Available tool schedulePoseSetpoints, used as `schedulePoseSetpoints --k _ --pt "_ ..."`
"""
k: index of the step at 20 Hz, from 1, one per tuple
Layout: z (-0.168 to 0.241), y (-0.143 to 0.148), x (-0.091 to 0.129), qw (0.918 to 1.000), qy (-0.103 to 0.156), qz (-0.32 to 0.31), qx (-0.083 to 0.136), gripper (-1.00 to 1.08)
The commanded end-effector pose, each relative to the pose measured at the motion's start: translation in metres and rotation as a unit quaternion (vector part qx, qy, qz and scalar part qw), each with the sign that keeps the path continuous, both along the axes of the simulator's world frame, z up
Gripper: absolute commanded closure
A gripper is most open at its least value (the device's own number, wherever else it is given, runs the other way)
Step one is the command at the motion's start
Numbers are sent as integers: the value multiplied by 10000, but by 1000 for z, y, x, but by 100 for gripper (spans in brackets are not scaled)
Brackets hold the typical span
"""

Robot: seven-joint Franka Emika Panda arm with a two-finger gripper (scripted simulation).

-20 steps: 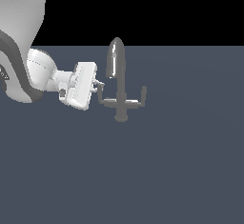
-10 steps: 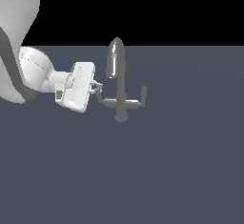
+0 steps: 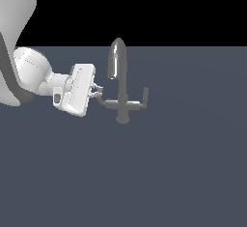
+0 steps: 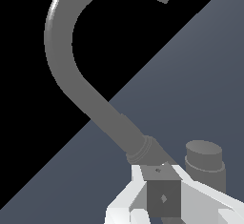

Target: Turn on the faucet by rotating a designated handle.

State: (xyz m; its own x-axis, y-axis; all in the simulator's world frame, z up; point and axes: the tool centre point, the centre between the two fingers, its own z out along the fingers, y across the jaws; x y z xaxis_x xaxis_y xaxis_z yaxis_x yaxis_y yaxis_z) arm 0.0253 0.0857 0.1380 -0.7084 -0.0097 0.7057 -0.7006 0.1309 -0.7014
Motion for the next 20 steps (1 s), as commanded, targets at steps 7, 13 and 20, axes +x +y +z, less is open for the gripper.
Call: schedulePoseSetpoints --k 7,13,20 --pt "-10 5 -30 10000 49 -27 -31 108" --pt "-22 5 -33 10000 -31 -29 -17 108" --pt "-59 8 -53 10000 45 -29 -32 108"
